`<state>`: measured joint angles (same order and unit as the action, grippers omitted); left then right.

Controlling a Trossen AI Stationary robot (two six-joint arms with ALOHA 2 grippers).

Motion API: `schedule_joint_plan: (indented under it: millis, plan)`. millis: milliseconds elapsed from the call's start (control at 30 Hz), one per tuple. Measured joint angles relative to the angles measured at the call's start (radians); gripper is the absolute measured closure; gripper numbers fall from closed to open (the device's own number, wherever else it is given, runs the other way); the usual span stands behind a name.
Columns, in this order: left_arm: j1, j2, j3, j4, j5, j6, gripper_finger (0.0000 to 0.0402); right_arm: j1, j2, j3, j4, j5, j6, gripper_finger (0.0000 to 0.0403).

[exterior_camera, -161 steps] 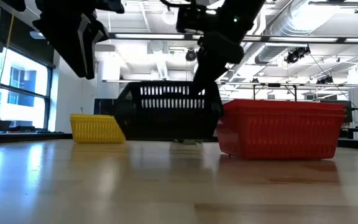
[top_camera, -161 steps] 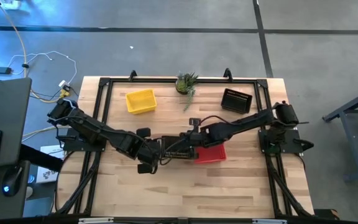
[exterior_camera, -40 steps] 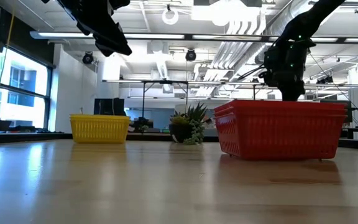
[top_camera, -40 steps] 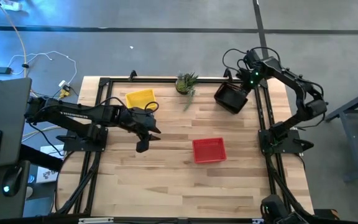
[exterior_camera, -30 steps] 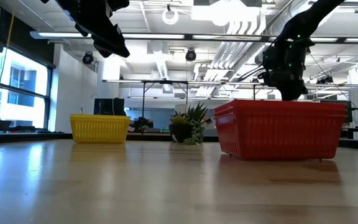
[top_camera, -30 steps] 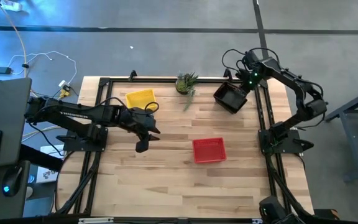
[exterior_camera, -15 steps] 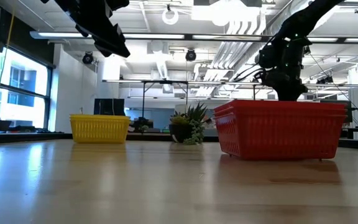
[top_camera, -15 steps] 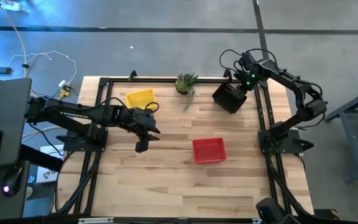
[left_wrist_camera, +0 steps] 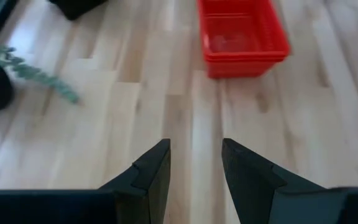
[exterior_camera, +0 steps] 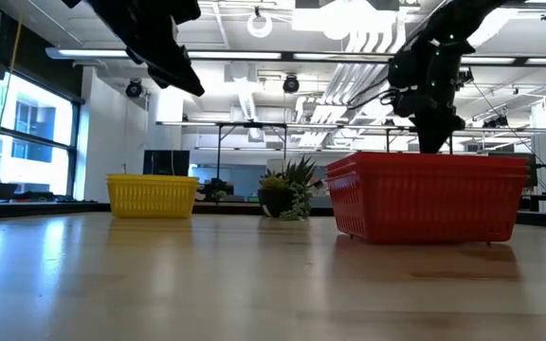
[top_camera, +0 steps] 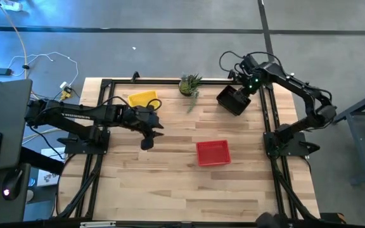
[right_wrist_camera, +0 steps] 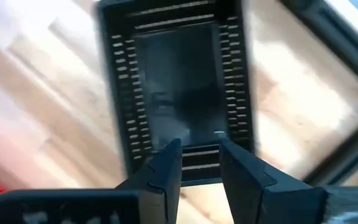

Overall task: Stack baskets by color
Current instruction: Adjust the stacked black bins on the table

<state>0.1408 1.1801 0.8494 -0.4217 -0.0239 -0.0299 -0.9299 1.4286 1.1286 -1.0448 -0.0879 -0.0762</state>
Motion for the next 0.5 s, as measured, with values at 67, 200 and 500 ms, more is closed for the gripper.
schedule_joint_plan:
  millis: [67, 200, 500]
  plan:
    - [0.012, 0.000, 0.000, 0.000, -0.014, 0.000, 0.0271, 0.052, 0.000, 0.000, -0.007, 0.000, 0.037, 0.0309]
    - [0.033, 0.000, 0.000, 0.000, -0.017, -0.001, 0.0271, 0.156, 0.000, -0.024, 0.006, -0.028, 0.089, 0.0309]
    - [0.039, 0.000, 0.000, 0.001, -0.018, -0.003, 0.0271, 0.329, 0.000, -0.161, 0.068, -0.044, 0.210, 0.0309]
